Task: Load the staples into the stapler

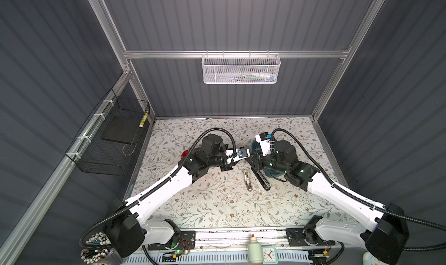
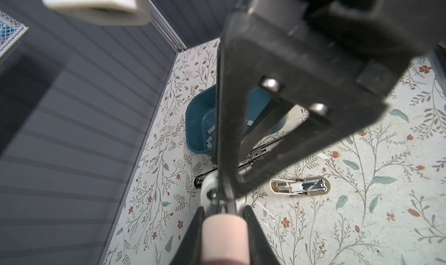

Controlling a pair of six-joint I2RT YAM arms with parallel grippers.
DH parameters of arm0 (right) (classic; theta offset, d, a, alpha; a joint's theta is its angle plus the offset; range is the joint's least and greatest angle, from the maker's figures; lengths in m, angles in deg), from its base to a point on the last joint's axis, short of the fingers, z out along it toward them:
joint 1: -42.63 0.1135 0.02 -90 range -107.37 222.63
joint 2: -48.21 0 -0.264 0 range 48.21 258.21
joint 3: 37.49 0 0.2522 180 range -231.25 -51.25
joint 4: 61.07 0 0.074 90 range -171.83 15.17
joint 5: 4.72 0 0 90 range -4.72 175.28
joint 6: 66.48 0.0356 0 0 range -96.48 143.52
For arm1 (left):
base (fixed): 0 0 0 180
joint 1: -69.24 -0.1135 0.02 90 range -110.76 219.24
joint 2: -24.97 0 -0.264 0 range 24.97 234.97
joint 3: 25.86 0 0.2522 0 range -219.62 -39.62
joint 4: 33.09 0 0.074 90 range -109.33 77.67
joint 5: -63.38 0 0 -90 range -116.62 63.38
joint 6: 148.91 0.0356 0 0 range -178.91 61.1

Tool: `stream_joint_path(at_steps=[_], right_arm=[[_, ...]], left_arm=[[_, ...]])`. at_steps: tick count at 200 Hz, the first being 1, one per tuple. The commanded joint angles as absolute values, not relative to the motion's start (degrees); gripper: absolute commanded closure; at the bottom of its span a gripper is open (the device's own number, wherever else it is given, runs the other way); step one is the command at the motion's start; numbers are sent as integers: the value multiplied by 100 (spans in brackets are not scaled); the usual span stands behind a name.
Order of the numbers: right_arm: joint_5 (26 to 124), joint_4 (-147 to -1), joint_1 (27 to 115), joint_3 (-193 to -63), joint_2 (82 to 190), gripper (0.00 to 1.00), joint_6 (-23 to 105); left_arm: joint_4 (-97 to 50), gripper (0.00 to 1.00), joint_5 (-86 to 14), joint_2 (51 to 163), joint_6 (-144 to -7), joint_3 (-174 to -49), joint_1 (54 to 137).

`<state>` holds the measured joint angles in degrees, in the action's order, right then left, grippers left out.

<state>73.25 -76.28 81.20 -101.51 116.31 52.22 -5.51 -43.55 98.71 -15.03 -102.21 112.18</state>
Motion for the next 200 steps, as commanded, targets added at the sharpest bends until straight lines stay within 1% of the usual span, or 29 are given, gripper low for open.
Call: stream_joint_path(at_steps=[1,31,60,74,98,110,126,135,146,155,166,175,200], right_arm=[[7711,-7609,8082,-10118,11907,69,5333],[7649,-7494,8079,-10099,12041,69,5487],[7593,-7563,8082,-10161,12032,69,5374],[7747,-7596,8078,-10115,11859,67,5289],[8301,-7553,8083,-9898,11318,59,4927],[8759,-7528,8078,-9758,10995,52,4643],[9821,-7503,8079,-9520,10706,41,4429],[10076,-7248,8069,-9306,10572,37,4287],[9661,-6521,8078,-8891,10382,36,3742],[9321,-5937,8106,-8577,10242,33,3426],[8594,-5361,8113,-8261,10099,31,2952],[7931,-5137,8158,-8093,9974,31,2462],[7137,-4570,8258,-7737,9686,27,1985]], left_arm=[[-780,100,-5158,9547,-1474,-10253,11344],[-760,100,-5229,9467,-1432,-10203,11336],[-967,100,-5247,9495,-1500,-10114,11328],[-956,100,-5210,9608,-1587,-10166,11311],[-1037,100,-4997,9730,-1839,-10185,11244],[-1181,100,-5022,9733,-1981,-10139,11167],[-1305,100,-5197,9778,-2080,-10114,11061],[-1288,100,-5350,9829,-2117,-10154,11020],[-1183,100,-5511,9900,-2115,-10234,10986],[-1098,100,-5639,9939,-2081,-10262,10984],[-931,100,-5921,9955,-1918,-10299,10984],[-798,100,-6251,9911,-1716,-10313,10985],[-543,100,-6972,9701,-1051,-10235,10988]])
